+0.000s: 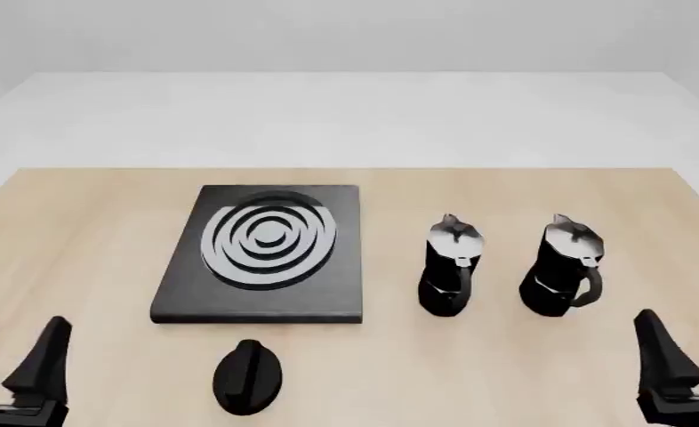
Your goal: Put the right moka pot on the stove.
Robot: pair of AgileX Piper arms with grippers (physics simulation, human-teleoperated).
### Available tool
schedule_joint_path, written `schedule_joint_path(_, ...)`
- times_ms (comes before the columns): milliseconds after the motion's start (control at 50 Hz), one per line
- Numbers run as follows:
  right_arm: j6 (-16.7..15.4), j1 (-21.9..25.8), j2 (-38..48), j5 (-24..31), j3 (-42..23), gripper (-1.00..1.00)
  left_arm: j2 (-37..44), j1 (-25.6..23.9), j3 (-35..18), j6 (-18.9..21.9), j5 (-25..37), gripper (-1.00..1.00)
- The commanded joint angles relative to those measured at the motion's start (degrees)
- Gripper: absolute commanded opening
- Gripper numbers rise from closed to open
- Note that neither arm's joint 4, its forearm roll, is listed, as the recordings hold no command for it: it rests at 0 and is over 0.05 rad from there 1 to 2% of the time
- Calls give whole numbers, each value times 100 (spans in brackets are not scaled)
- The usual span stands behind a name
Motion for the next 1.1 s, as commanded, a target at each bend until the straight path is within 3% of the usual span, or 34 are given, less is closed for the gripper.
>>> schedule_joint_path(20,-48,223,-278,-290,269,100,33,0,-18,2,-8,100)
schedule_joint_path(280,-134,291,-256,-182,121,100,32,-1,-18,0,-8,100)
schedule_joint_path(480,-185,137,-246,358,-538,100,33,-1,-18,0,-8,100)
schedule_joint_path(640,-226,47,354,178,-659,100,32,-1,-18,1,-8,100)
schedule_joint_path(740,-533,54,751,210,-865,100,32,0,-18,2,-8,100)
schedule_joint_path(900,-394,-11,1358,125,-1154,100,33,0,-18,0,-8,100)
schedule_joint_path(1020,-570,-69,2095,-224,-1153,100,33,-1,-18,1,-8,100)
schedule_joint_path(1100,-610,-109,2079,-109,-1221,100,32,-1,-18,0,-8,100)
